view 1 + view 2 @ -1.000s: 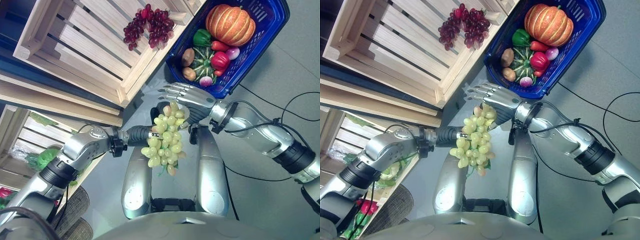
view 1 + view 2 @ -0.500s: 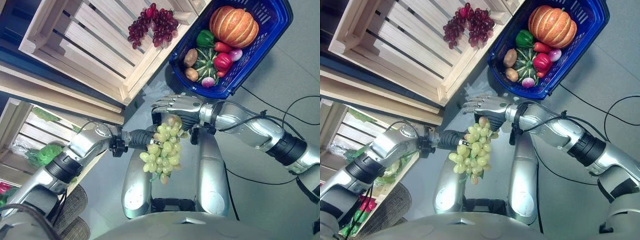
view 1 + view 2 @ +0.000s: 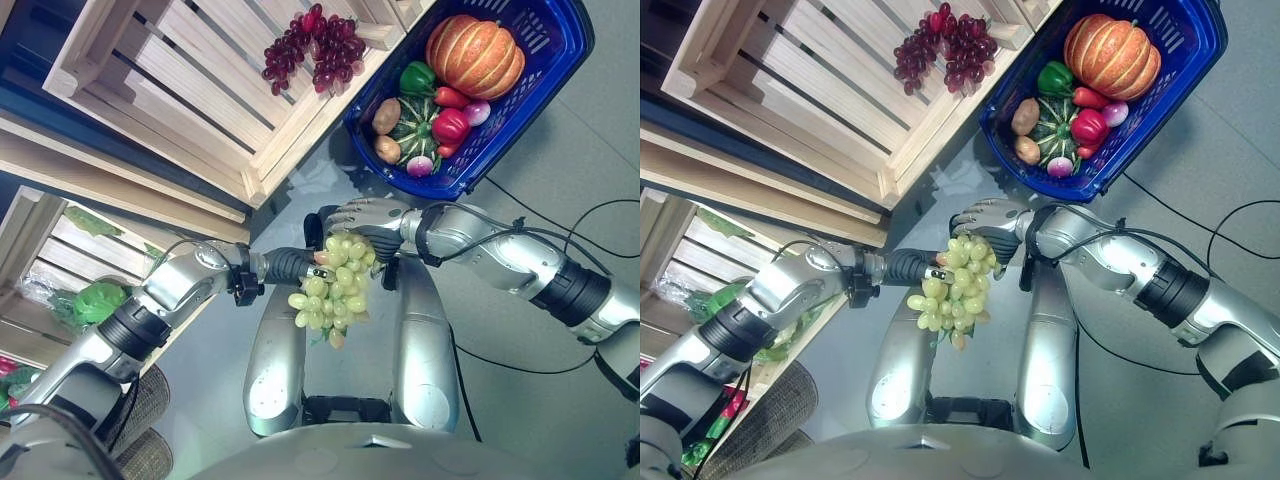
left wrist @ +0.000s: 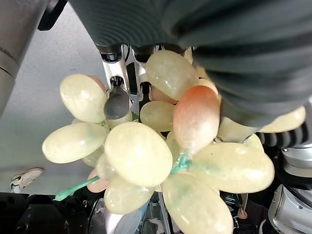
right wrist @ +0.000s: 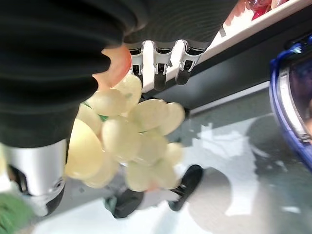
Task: Pick up fruits and vegetables into the basket
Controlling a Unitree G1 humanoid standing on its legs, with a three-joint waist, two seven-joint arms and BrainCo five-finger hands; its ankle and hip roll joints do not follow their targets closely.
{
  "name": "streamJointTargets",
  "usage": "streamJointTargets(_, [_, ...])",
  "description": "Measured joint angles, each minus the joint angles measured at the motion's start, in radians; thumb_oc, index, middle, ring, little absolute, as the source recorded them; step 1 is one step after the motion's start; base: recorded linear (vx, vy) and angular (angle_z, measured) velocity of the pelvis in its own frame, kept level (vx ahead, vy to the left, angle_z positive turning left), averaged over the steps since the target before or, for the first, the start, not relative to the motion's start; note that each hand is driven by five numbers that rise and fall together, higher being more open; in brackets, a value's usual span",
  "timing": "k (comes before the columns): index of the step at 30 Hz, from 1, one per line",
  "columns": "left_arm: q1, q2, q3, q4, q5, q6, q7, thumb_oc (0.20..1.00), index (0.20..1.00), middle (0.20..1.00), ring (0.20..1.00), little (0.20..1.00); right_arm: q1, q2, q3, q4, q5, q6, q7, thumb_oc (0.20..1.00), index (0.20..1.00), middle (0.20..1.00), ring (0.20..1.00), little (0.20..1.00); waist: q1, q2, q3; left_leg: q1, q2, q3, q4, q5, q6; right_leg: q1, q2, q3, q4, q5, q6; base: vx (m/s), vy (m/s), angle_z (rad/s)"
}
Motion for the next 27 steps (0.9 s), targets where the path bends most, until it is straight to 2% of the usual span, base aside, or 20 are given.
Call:
streamJointTargets(9, [0.004,0.0,0.0,-0.006,-0.001,-0.022,0.047,0.2,0.2,0.2,0.2,0.2,-0.001,-0.001,-0.002,0.0,-0.035,0.056,0.072,1.0,1.0,1.0,1.0,1.0,-0.001,0.0,0.0,-0.008,0.0,-0.006,0.001,0.0,0.0,-0.001,0.0,-0.004,-0.001,0.0,0.0,0.0,0.0,0.0])
streamJointTargets(10, [0.005,0.0,0.0,-0.006,-0.001,-0.023,0.048,0.2,0.2,0.2,0.2,0.2,0.0,0.0,-0.002,0.0,-0.035,0.065,0.079,0.843,0.843,0.843,0.843,0.843,0.0,0.0,0.0,-0.009,0.0,-0.006,0.001,0.0,0.0,-0.001,0.0,-0.005,-0.002,0.0,0.0,0.0,0.0,0.0])
streamJointTargets(11, [0.006,0.0,0.0,-0.006,-0.001,-0.024,0.048,0.2,0.2,0.2,0.2,0.2,0.0,0.001,-0.001,0.0,-0.035,0.072,0.081,0.401,0.401,0.401,0.401,0.401,0.0,0.0,0.0,-0.01,0.0,-0.006,0.001,0.0,0.0,-0.002,0.0,-0.005,-0.002,0.0,0.0,0.0,0.0,0.0])
streamJointTargets(12, [0.007,0.0,0.0,-0.006,-0.001,-0.026,0.048,0.2,0.2,0.2,0.2,0.2,0.0,0.001,-0.002,0.0,-0.035,0.077,0.086,0.2,0.2,0.2,0.2,0.2,0.0,0.0,0.0,-0.01,0.0,-0.006,0.001,0.0,0.0,-0.002,0.0,-0.005,-0.002,0.0,0.0,0.0,0.0,0.0])
streamJointTargets(17, [0.011,0.0,0.0,-0.006,-0.004,-0.031,0.037,0.2,0.2,0.2,0.2,0.2,0.007,0.002,-0.002,0.007,-0.021,0.114,0.075,0.2,0.2,0.2,0.2,0.2,-0.001,0.0,0.0,-0.01,0.0,-0.006,0.001,0.0,0.0,-0.002,0.0,-0.004,-0.001,0.0,0.0,0.0,0.0,0.0])
streamJointTargets(23, [0.009,-0.01,-0.001,-0.008,-0.031,-0.042,0.024,0.2,0.2,0.2,0.2,0.2,0.021,0.021,-0.009,0.069,0.079,0.119,-0.043,0.2,0.2,0.2,0.2,0.2,-0.005,0.0,0.0,-0.01,-0.001,-0.005,0.001,0.0,0.0,-0.004,0.0,-0.003,0.0,0.0,0.0,0.0,0.0,0.0])
streamJointTargets(27, [0.007,-0.026,-0.001,-0.007,-0.061,-0.034,0.012,0.2,0.2,0.2,0.2,0.2,0.049,0.048,-0.059,0.094,0.144,0.121,-0.112,0.2,0.2,0.2,0.2,0.2,-0.007,0.0,0.0,-0.01,-0.001,-0.006,0.0,0.0,0.0,-0.004,0.0,-0.003,0.0,0.0,0.0,0.0,0.0,0.0])
